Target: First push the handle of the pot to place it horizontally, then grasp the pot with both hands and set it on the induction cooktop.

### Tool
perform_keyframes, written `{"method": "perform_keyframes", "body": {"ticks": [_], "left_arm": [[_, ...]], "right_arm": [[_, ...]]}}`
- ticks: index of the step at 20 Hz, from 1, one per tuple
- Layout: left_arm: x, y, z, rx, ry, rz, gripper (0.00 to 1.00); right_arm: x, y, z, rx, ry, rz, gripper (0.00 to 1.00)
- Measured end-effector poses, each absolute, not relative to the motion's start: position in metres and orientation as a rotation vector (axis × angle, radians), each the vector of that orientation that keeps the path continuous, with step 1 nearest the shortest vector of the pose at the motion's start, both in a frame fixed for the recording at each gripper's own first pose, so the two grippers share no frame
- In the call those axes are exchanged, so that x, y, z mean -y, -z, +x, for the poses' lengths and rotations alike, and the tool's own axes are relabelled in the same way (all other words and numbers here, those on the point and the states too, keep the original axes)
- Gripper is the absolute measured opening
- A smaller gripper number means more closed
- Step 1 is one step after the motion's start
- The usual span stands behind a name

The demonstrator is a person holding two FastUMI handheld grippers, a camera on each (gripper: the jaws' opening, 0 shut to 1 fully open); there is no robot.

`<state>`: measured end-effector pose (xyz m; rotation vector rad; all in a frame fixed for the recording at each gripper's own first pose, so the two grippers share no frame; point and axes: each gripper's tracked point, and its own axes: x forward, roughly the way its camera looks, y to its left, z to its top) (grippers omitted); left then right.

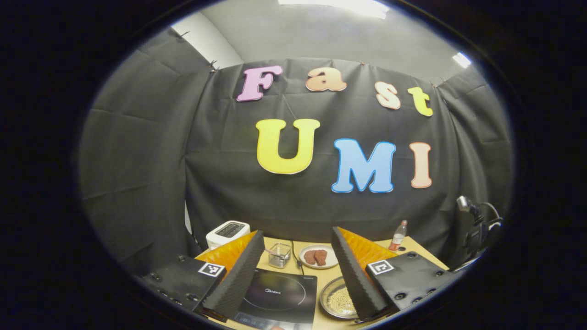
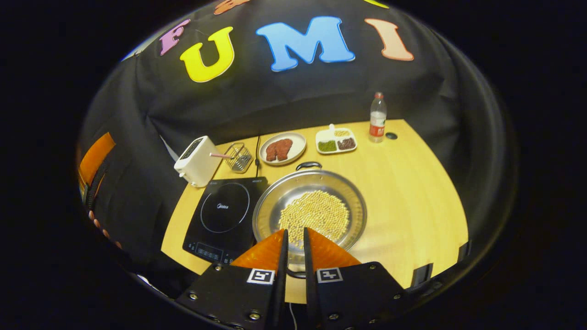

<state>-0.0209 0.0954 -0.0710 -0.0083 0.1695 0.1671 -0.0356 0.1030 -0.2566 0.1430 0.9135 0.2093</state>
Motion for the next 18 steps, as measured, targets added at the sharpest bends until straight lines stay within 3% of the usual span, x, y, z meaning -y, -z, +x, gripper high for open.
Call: {"method": "perform_keyframes", "body": {"ticks": [1,2,5,6,18], "left_arm": [[-0.098,0.072,-0.023,-0.172,-0.172,-0.009,1.00],[-0.100,0.071,-0.024,-0.174,-0.178,-0.009,1.00],[-0.107,0.073,-0.026,-0.181,-0.192,-0.010,1.00],[-0.109,0.074,-0.027,-0.184,-0.196,-0.010,1.00],[-0.133,0.082,-0.044,-0.221,-0.260,0.011,0.98]], "right_arm": [[-0.107,0.266,-0.036,-0.940,-0.211,0.156,0.18],[-0.109,0.270,-0.041,-0.965,-0.225,0.170,0.06],[-0.118,0.290,-0.053,-1.016,-0.244,0.172,0.05],[-0.118,0.286,-0.054,-1.031,-0.248,0.168,0.00],[-0.162,0.360,-0.084,-1.289,-0.333,0.265,0.00]]}}
